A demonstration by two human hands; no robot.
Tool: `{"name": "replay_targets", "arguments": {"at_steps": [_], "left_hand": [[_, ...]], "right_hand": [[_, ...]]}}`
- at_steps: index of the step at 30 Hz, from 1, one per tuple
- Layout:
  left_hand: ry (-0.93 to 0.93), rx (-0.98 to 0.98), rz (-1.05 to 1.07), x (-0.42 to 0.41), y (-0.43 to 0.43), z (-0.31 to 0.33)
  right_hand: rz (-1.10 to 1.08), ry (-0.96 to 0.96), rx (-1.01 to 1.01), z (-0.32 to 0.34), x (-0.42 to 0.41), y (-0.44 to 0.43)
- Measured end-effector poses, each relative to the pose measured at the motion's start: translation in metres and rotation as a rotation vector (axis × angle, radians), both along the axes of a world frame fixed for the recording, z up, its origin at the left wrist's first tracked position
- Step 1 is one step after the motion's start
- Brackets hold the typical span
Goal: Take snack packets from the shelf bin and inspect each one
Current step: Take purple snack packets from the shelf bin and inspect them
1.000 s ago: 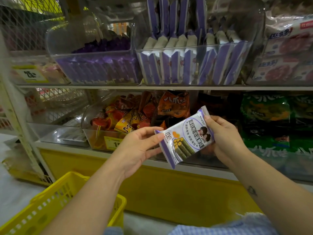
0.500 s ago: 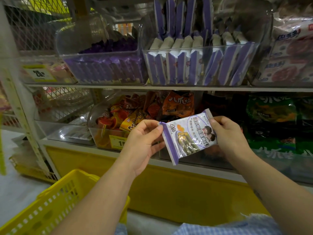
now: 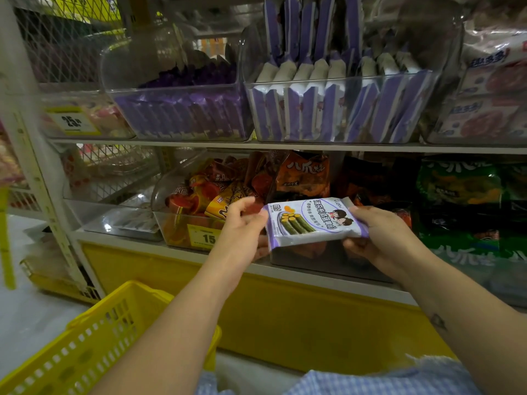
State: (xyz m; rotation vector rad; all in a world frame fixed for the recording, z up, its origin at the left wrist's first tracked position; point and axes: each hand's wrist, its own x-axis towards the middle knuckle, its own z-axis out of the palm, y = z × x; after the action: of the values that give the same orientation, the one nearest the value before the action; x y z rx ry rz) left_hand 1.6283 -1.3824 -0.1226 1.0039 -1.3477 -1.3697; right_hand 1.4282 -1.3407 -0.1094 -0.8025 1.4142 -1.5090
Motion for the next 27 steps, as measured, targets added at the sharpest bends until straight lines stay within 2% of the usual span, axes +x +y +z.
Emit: {"name": "replay_targets", "arguments": {"at_steps": [1,4,6,10,12,16,20,22,24,27], "left_hand": [[-0.057,-0.091,-0.044,0.002,0.0,-0.001],[-0.443,-0.398,-0.143,0.004,0.004,-0.006],[-0.564,-0.538,-0.113,0.002,0.005,-0.008],[-0.527,-0.674,-0.002,-0.001,0.002,-0.009],[-0.475,-0.677,0.005,-0.001,0.001,-0.008],[-0.31,-0.481,-0.109,0.001,0.0,-0.005],[-0.144,-0.236,-0.323,0.001,-0.002,-0.012],[-0.081,-0.182,-0.339,0.0,-0.003,-0.014],[-0.124,-0.254,-0.267,0.0,-0.003,-0.013],[-0.293,-0.418,-0.153,-0.003,-0.002,-0.014]], "right_hand": [[-0.005,-0.023,-0.004,0.001,0.0,0.0],[-0.013,-0.094,-0.012,0.001,0.002,0.0],[-0.022,-0.117,-0.003,0.002,0.003,0.001],[0.025,-0.228,-0.052,0.007,0.003,0.005],[0.113,-0.234,-0.107,0.008,0.0,0.007],[0.241,-0.175,-0.155,0.008,-0.004,0.008],[0.296,-0.22,-0.252,0.011,-0.002,0.01],[0.307,-0.215,-0.287,0.01,-0.001,0.011],[0.282,-0.178,-0.316,0.01,-0.001,0.01],[0.261,0.006,-0.366,0.007,0.004,0.011]]}}
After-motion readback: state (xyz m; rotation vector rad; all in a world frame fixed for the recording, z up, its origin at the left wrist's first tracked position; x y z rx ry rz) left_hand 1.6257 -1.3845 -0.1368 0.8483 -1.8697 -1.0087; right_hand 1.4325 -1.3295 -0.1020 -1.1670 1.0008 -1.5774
